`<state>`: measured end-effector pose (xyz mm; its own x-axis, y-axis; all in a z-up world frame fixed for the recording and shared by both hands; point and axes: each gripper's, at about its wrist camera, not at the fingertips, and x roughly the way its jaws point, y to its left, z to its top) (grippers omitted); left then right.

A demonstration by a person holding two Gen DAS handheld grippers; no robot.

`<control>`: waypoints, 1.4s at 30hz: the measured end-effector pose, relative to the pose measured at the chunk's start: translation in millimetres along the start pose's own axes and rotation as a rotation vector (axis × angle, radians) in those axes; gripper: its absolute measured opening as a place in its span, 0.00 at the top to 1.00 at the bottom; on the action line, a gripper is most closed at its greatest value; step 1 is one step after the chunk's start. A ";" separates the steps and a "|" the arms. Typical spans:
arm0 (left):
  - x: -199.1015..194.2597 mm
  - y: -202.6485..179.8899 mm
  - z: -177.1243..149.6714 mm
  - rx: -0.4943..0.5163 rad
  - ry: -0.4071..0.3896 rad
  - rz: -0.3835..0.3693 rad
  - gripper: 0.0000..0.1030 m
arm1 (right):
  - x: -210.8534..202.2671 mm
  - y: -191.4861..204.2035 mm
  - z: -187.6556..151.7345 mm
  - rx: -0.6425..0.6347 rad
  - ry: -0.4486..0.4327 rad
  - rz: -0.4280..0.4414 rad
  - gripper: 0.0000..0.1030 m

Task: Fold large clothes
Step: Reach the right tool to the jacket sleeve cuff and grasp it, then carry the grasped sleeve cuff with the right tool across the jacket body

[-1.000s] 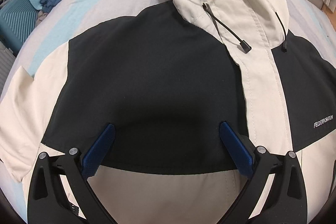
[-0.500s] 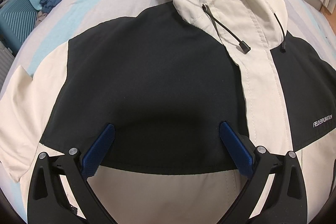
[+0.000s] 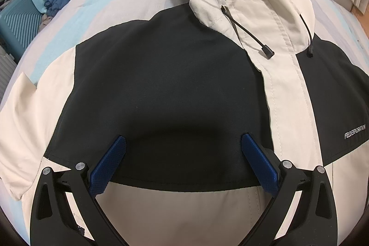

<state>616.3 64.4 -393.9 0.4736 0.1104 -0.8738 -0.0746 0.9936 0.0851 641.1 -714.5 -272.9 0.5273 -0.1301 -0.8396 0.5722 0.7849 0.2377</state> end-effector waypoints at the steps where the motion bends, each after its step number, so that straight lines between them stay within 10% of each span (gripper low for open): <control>1: -0.1 -0.8 0.4 0.000 0.000 -0.001 0.05 | -6.1 11.4 -2.3 -0.025 -0.010 0.007 0.85; 14: -27.6 3.6 -3.0 -0.012 -0.030 -0.017 0.07 | -68.9 224.8 -126.7 -0.552 -0.048 0.149 0.87; 42: -65.5 193.5 -19.1 -0.161 -0.072 0.023 0.06 | -105.9 453.9 -334.1 -0.744 0.070 0.350 0.87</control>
<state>554.1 249.0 -329.3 0.5309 0.1406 -0.8357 -0.2233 0.9745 0.0221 635.2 -142.0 -239.2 0.5435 0.2154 -0.8113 -0.1966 0.9723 0.1265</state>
